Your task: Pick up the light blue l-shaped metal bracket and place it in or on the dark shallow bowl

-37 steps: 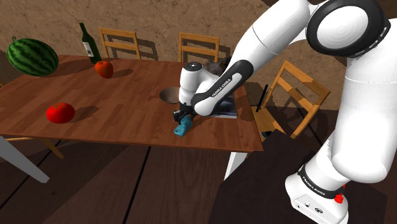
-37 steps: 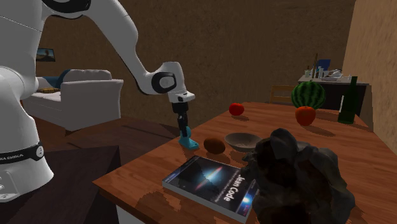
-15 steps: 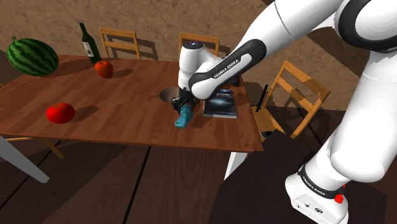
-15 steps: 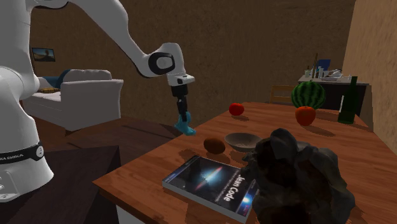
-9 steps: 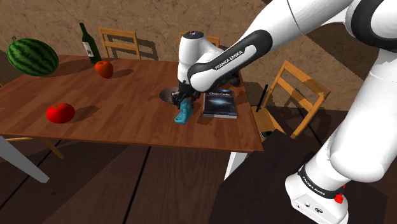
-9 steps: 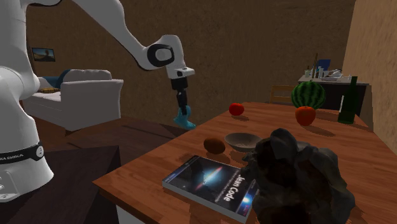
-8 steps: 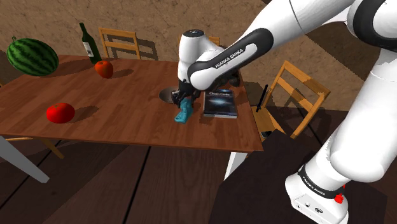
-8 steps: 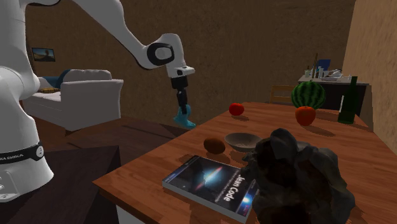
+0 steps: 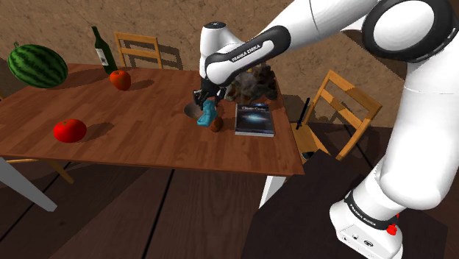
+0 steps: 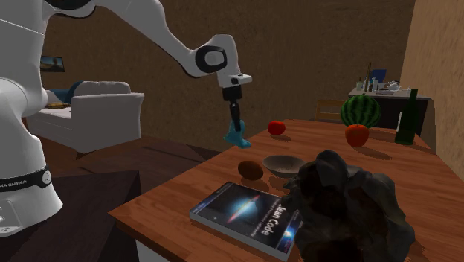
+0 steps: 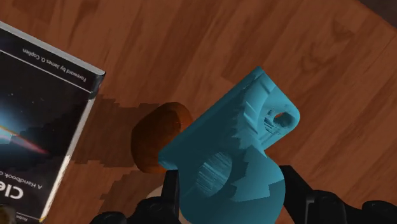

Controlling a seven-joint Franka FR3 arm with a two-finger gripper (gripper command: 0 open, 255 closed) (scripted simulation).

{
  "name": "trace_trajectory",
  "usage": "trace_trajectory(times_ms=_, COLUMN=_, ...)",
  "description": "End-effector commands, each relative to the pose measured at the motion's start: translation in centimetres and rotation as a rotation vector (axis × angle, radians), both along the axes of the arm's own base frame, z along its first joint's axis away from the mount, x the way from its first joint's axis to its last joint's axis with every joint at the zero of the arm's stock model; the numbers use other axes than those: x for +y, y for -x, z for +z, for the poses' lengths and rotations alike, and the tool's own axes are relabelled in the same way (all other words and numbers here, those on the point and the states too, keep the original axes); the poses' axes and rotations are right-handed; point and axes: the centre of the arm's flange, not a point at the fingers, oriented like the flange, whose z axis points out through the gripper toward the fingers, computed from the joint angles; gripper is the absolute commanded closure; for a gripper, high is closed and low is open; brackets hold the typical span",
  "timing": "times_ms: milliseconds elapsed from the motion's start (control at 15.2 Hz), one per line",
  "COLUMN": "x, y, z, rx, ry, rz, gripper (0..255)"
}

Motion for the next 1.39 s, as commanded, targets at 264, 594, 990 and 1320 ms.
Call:
trace_trajectory(times_ms=264, x=-3.3, y=-7.4, z=0.5, rx=0.0, ry=0.001, rz=0.001, gripper=255)
trace_trajectory(times_ms=594, x=-5.9, y=-13.4, z=1.1, rx=0.0, ry=0.001, rz=0.001, gripper=255)
trace_trajectory(times_ms=990, x=-7.4, y=-16.9, z=-0.2, rx=0.0, ry=0.001, rz=0.001, gripper=255)
trace_trajectory(times_ms=1320, x=-7.4, y=-16.9, z=-2.9, rx=0.0, ry=0.001, rz=0.001, gripper=255)
